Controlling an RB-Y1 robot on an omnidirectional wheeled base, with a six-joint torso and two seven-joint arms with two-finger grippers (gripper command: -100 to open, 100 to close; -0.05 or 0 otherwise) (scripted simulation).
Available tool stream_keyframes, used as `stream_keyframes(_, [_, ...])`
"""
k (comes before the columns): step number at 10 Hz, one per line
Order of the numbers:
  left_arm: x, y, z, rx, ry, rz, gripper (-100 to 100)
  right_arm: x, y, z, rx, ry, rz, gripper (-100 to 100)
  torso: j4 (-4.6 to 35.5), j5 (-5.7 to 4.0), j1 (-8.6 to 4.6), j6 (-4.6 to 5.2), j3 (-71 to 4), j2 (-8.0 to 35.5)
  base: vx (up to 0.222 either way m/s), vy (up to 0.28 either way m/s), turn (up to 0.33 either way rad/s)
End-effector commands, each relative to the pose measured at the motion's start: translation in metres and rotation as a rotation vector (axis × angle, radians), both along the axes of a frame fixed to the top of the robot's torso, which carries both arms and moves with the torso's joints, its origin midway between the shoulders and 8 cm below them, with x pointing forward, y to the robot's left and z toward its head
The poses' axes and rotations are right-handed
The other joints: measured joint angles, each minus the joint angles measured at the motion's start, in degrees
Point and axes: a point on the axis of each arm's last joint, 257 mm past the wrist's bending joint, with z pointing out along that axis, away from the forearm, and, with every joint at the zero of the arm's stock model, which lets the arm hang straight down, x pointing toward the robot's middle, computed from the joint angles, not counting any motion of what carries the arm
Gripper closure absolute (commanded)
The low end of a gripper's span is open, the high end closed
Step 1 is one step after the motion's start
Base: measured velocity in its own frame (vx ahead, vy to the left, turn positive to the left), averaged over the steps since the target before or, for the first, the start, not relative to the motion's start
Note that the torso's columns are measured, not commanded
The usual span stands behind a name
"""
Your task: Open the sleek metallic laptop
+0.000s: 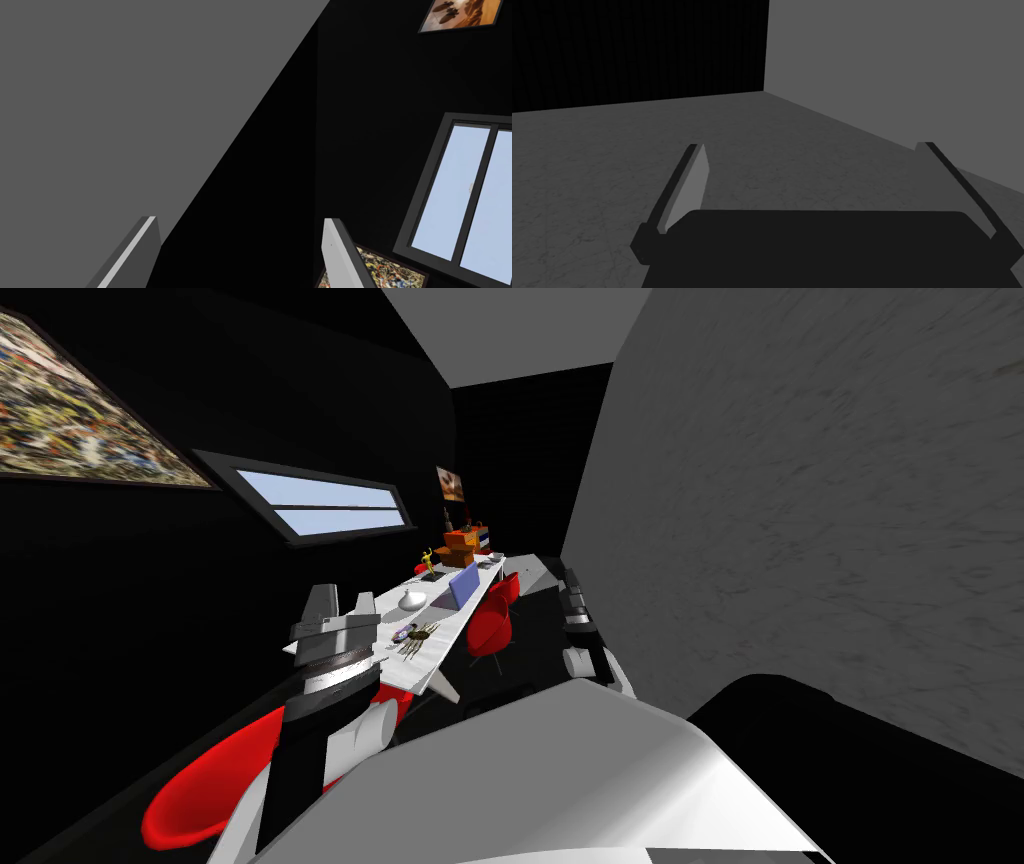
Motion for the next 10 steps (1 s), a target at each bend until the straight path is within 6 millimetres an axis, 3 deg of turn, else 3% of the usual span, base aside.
stream_keyframes(1, [0.0000, 0.0000, 0.0000, 0.000, 0.000, 0.000, 0, 0.0000, 0.0000, 0.0000, 0.000, 0.000, 0.000, 0, 2.35, 0.00, 0.00, 0.00, -4.67, 2.32, 0.000, 0.000, 0.000])
stream_keyframes(9, [-0.0001, 0.0000, 0.0002, 0.000, 0.000, 0.000, 0, -0.0001, 0.0000, 0.0002, 0.000, 0.000, 0.000, 0, 35.37, 0.00, 0.00, 0.00, -70.73, 35.39, 0.000, 0.000, 0.000])
stream_keyframes(10, [0.0030, -0.0025, -0.0029, 0.034, 0.016, -0.010, -100, -0.0001, 0.0000, 0.0002, 0.000, 0.000, 0.000, 0, 39.60, 0.00, 0.00, 0.00, -79.19, 39.62, 0.008, 0.003, -0.072])
